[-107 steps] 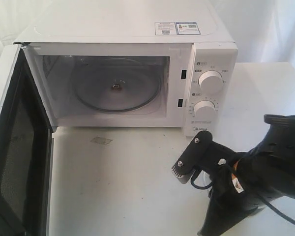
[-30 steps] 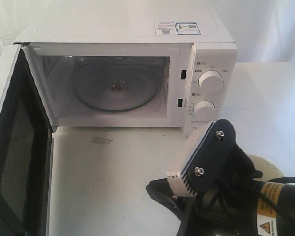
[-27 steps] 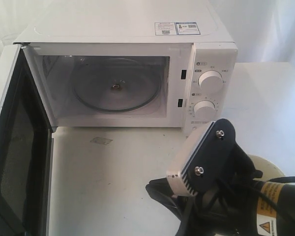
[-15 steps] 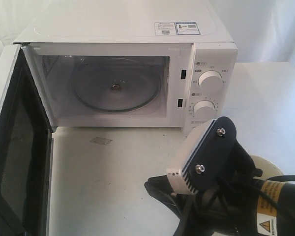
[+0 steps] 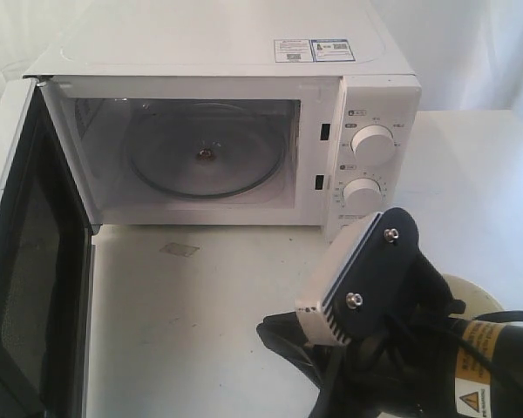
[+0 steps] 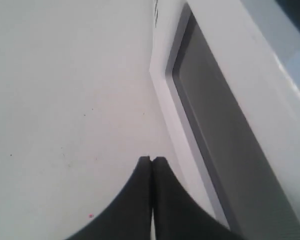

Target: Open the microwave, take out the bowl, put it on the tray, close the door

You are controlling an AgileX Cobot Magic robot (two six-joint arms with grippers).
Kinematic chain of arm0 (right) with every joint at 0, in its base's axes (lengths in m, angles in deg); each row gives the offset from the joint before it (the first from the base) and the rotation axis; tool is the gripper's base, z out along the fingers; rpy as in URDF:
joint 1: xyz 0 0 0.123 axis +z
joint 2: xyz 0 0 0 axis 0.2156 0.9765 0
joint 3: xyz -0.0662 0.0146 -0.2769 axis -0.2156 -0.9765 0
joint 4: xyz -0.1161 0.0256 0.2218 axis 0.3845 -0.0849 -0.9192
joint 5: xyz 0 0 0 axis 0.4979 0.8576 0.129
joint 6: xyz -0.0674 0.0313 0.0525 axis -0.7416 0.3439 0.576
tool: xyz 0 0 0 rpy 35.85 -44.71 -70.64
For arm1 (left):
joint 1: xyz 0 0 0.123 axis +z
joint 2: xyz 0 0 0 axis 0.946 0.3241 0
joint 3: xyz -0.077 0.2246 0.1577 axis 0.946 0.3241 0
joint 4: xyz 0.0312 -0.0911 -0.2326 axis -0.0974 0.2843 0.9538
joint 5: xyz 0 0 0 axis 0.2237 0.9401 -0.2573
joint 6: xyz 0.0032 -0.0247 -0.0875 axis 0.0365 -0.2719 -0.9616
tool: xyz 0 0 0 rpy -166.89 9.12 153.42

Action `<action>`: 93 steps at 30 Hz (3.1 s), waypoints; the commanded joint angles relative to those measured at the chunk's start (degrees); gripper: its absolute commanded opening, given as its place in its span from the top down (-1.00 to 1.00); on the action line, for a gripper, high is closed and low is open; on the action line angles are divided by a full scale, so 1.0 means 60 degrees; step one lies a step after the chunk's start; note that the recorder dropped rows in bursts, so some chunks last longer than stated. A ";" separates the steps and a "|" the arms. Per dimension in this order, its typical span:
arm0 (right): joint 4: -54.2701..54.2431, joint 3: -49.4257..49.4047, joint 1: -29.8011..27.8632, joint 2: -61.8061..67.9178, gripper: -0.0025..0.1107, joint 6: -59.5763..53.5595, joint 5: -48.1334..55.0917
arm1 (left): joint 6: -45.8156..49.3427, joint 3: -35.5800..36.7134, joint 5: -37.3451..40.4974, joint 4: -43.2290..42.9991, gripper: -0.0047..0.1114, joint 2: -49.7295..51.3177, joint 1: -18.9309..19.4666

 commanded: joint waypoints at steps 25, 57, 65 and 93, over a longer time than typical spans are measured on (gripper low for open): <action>0.0022 -0.0058 0.0264 -0.0811 0.96 0.0026 0.0273 | 1.4175 -0.0097 -0.1164 1.2161 0.92 0.5087 -0.0031; -0.5332 0.0004 0.1204 0.4831 0.96 -0.1968 -1.1387 | 1.7842 -0.0097 0.0396 1.4863 0.92 0.6873 -0.0031; -0.5840 0.1300 0.1168 0.5703 0.96 -0.3041 -1.1387 | 1.7798 -0.0097 0.0443 1.4697 0.92 0.6873 -0.0031; -0.6081 0.3627 -0.1009 0.7634 0.96 -0.3277 -1.1387 | 1.7835 -0.0097 0.1122 1.4580 0.92 0.6873 -0.0031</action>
